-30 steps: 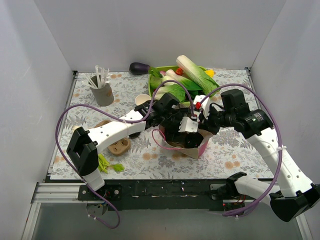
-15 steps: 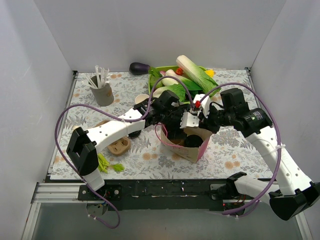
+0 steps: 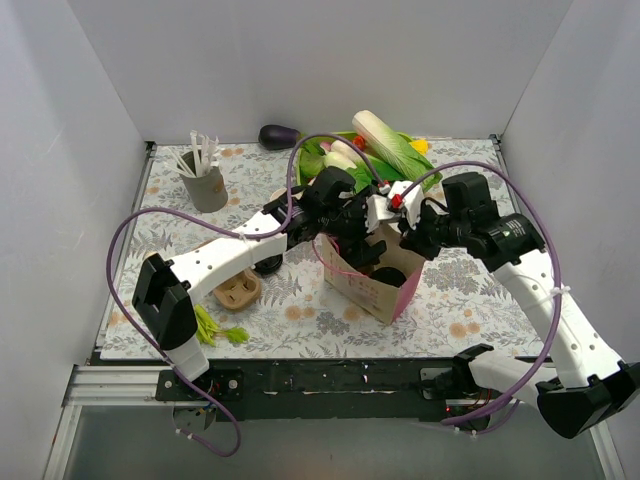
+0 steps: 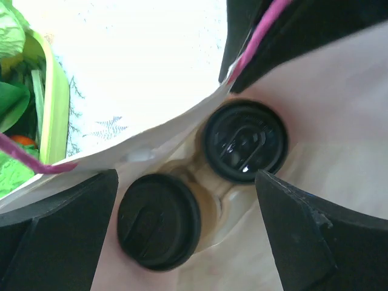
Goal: Pack the takeout coffee
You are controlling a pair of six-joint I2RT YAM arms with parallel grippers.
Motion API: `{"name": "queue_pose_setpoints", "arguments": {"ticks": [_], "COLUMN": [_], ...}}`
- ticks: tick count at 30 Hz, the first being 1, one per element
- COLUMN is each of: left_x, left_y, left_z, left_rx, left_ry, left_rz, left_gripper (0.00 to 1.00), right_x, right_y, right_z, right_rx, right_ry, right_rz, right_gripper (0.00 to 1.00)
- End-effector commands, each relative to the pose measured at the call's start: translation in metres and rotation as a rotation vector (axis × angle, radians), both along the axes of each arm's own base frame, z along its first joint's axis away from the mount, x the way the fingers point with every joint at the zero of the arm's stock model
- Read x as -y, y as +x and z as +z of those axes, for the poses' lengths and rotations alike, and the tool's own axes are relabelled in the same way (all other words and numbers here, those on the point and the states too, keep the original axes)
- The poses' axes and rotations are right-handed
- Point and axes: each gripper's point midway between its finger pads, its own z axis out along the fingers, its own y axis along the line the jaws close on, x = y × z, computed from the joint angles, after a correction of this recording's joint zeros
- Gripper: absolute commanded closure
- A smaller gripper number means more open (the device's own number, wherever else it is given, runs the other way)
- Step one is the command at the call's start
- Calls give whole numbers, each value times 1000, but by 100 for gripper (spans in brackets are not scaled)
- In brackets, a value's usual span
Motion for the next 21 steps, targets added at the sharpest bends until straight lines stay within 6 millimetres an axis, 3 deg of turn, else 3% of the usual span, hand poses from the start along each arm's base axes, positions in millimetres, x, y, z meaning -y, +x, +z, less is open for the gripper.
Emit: {"name": "queue_pose_setpoints", "arguments": {"ticks": [1, 5, 7, 14, 17, 21], "left_x": [32, 37, 35, 26, 18, 8], "left_y": [1, 2, 4, 4, 7, 17], "left_z": [111, 140, 153, 165, 179, 224], "left_rx": [70, 15, -50, -118, -109, -53], "left_ry": [-311, -380, -419, -458, -483, -569], "left_rz": [0, 19, 37, 60, 74, 102], "left_gripper": [2, 2, 2, 2, 2, 2], "right_x": [-4, -3, -4, -1, 2, 3], "right_y": [0, 2, 4, 11, 16, 19], "right_z": [2, 7, 10, 8, 26, 55], "right_rx": [1, -8, -7, -10, 21, 67], "right_ry": [-19, -29, -34, -57, -57, -42], "right_rz": [36, 26, 22, -5, -31, -39], "right_gripper": [82, 68, 56, 52, 47, 42]}}
